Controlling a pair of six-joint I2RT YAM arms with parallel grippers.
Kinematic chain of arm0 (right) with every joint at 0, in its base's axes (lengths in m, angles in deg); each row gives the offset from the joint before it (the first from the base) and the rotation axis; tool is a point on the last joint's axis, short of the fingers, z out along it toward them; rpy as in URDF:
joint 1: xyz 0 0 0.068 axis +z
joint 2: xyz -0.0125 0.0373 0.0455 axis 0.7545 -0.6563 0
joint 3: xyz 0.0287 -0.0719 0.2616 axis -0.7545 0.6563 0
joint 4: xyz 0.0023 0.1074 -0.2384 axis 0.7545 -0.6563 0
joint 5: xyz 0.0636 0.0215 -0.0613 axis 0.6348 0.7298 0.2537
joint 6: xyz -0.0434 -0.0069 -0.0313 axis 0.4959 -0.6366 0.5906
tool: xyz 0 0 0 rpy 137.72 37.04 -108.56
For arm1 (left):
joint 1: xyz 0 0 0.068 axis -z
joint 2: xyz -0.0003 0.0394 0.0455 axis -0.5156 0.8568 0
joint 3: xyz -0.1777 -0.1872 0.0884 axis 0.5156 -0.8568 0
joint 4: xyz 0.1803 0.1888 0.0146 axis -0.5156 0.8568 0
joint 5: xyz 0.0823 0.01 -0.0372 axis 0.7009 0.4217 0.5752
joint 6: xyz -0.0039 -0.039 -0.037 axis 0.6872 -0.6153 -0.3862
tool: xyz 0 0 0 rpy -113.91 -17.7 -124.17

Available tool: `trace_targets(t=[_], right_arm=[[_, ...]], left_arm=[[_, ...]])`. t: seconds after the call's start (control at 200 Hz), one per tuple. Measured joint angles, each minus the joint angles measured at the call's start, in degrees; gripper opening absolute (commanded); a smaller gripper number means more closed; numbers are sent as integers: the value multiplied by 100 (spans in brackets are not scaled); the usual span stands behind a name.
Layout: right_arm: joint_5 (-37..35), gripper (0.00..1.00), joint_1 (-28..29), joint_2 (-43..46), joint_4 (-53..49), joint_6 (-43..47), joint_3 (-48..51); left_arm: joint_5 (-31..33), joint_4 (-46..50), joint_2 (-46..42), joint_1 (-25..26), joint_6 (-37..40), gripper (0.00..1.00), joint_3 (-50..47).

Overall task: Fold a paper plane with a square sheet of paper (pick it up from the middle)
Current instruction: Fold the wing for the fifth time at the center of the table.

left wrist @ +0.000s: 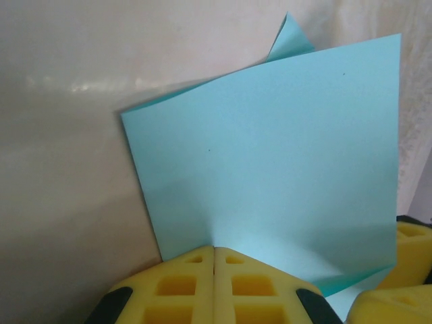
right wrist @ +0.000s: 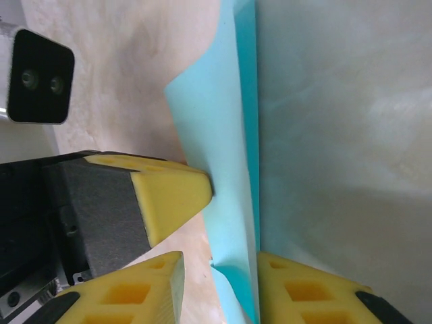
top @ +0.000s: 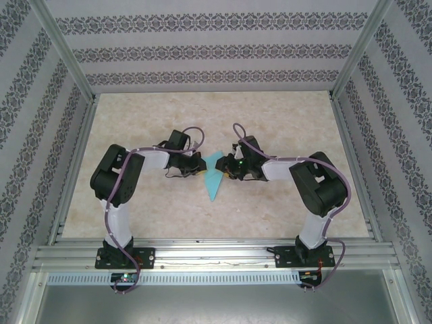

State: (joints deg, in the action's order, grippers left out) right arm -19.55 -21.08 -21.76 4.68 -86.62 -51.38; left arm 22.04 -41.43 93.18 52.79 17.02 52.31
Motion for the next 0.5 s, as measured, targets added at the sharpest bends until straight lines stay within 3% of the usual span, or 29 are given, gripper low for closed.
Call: trace_targets(t=[0.5], right_arm=[[778, 22, -575, -424, -85, 658, -225]], left_arm=[[-223, 850, 638, 232, 1279, 3, 1134]])
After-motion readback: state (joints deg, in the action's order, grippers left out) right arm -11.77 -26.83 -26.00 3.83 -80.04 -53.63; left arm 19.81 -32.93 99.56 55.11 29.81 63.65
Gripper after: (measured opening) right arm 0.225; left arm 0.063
